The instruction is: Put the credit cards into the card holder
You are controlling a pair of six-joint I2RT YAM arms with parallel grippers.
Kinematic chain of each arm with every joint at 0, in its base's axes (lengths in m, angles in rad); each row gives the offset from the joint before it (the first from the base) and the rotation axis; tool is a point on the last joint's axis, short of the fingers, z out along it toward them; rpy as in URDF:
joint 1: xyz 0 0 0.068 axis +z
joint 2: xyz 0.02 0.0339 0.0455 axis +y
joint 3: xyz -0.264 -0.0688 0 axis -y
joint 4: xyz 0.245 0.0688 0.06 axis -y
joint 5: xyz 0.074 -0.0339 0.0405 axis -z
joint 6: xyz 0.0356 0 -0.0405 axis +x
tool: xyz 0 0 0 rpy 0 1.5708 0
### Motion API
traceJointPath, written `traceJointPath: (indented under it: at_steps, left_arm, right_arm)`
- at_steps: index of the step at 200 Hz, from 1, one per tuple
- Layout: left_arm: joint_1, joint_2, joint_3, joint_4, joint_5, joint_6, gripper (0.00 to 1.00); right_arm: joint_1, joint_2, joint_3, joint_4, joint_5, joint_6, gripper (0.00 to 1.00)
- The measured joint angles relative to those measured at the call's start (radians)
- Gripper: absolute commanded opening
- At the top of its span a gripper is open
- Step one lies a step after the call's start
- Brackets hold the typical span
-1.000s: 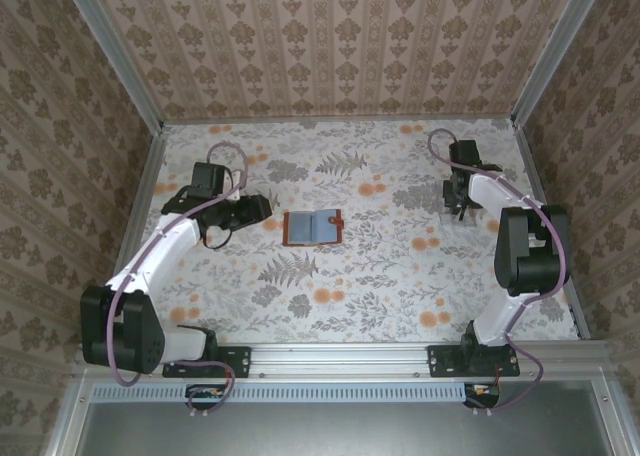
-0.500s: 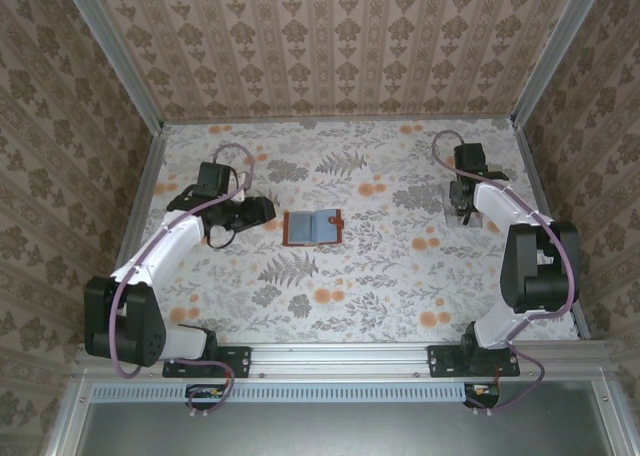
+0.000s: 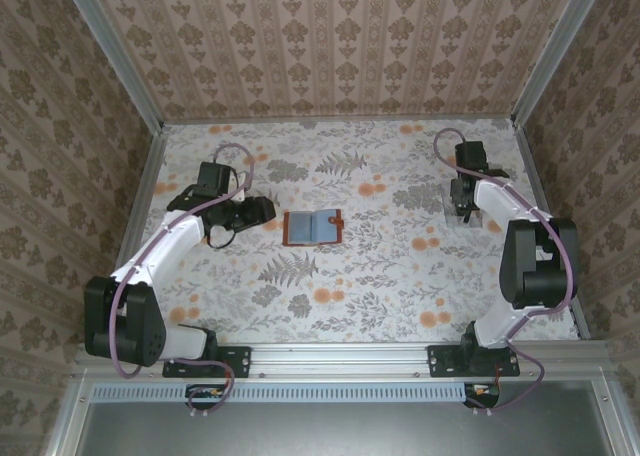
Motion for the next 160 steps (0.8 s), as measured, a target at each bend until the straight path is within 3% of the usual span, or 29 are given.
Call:
traceJointPath:
  at_steps: [62,160]
  left_arm:
    - [0.000,0.003,0.000,0.004,0.000,0.000,0.54]
    - [0.000,0.026,0.000,0.010,0.012,0.000,0.54]
  right_arm:
    - [0.000,0.014,0.014,-0.005,-0.076,-0.004,0.37]
    - [0.001,0.038,0.031,-0.010,-0.092,-0.004,0.35]
